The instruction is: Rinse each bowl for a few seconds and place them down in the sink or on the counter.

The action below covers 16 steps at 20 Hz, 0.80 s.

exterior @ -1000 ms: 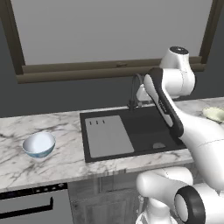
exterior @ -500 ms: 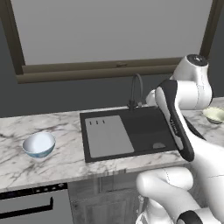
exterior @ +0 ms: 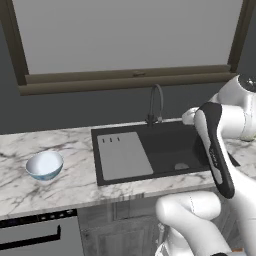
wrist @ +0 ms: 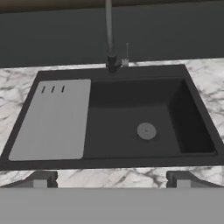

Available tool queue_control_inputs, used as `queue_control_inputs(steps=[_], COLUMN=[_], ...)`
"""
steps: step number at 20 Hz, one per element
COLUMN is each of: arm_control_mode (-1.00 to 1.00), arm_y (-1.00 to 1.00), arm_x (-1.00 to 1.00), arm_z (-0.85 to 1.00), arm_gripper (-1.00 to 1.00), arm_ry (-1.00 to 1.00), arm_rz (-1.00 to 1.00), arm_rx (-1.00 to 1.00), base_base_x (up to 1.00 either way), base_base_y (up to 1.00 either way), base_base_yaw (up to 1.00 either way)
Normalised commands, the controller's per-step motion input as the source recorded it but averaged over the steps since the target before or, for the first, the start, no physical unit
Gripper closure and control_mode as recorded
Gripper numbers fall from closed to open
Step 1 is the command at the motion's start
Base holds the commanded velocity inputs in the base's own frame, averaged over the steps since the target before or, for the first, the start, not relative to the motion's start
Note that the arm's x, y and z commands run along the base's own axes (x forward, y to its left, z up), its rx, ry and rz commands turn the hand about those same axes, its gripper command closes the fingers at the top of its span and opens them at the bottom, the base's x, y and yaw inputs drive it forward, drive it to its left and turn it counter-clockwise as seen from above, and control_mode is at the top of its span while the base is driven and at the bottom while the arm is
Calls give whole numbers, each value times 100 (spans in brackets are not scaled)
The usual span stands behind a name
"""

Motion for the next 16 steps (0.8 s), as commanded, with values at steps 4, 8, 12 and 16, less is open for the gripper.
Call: queue_control_inputs(steps=[4, 8, 12, 16], arm_control_mode=[-100, -100, -100, -100], arm_y=[-40, -35, -27, -14], arm_x=[0, 1, 3, 5], arm_z=[0, 0, 0, 0], arm_gripper=[-100, -100, -100, -100], arm_ry=[-6, -7, -7, -9], arm_rz=[2, 4, 5, 7], arm_rx=[1, 0, 0, 0], base_base_x=[0, 0, 0, 0], base_base_y=[0, 0, 0, 0], base_base_yaw=[0, 0, 0, 0])
